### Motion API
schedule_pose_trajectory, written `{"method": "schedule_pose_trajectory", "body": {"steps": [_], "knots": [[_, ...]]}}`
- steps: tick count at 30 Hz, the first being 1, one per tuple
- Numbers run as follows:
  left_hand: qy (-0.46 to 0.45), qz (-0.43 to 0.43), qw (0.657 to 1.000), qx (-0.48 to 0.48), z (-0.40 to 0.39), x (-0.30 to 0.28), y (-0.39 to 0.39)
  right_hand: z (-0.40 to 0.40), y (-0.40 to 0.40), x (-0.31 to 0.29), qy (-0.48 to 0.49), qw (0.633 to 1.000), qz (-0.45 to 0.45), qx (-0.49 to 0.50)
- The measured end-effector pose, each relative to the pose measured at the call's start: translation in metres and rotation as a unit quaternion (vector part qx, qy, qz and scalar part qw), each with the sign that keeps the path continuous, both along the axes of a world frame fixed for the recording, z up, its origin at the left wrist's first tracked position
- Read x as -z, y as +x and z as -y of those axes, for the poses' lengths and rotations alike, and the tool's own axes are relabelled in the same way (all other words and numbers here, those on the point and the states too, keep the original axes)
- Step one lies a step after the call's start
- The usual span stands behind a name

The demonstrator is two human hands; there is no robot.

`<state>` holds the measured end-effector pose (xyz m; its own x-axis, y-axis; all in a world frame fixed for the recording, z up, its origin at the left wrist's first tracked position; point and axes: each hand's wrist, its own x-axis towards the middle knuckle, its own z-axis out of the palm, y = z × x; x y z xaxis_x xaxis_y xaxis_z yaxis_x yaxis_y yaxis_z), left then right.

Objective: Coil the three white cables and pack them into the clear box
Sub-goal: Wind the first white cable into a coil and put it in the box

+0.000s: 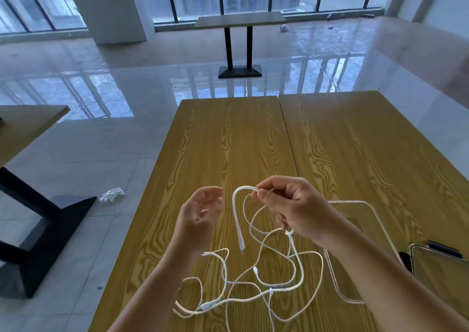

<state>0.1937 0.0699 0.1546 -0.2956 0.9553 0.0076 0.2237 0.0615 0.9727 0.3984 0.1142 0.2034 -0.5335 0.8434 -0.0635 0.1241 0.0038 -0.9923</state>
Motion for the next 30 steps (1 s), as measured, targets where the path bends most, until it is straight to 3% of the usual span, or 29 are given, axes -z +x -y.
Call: {"method": "schedule_pose_trajectory", "body": {"steps": [4, 8, 11, 13, 17, 21, 26, 30], "knots": [[0.009, 0.084, 0.988, 0.127, -0.002, -0.004, 0.015, -0.003, 0.001, -0.005, -0.015, 0.999, -0.027, 0.027], [0.022, 0.112, 0.991, 0.075, -0.004, -0.006, 0.028, -0.008, 0.008, -0.01, -0.096, 0.987, -0.107, 0.065], [0.01, 0.128, 0.991, 0.028, -0.013, -0.011, 0.032, -0.006, 0.013, -0.015, -0.17, 0.966, -0.194, 0.034], [0.002, 0.177, 0.984, 0.007, -0.021, -0.02, 0.037, -0.001, 0.009, -0.016, -0.167, 0.962, -0.214, 0.02], [-0.06, 0.279, 0.958, 0.0, -0.032, -0.036, 0.046, 0.011, -0.009, -0.004, -0.039, 0.997, -0.041, 0.061], [-0.126, 0.322, 0.936, 0.06, -0.032, -0.046, 0.044, 0.015, -0.019, 0.01, 0.009, 0.995, 0.04, 0.087], [-0.128, 0.229, 0.963, 0.068, -0.031, -0.049, 0.039, 0.02, -0.022, 0.021, 0.082, 0.99, 0.104, 0.038], [-0.127, 0.246, 0.96, 0.04, -0.033, -0.049, 0.028, 0.026, -0.02, 0.018, 0.014, 0.992, 0.123, -0.038]]}}
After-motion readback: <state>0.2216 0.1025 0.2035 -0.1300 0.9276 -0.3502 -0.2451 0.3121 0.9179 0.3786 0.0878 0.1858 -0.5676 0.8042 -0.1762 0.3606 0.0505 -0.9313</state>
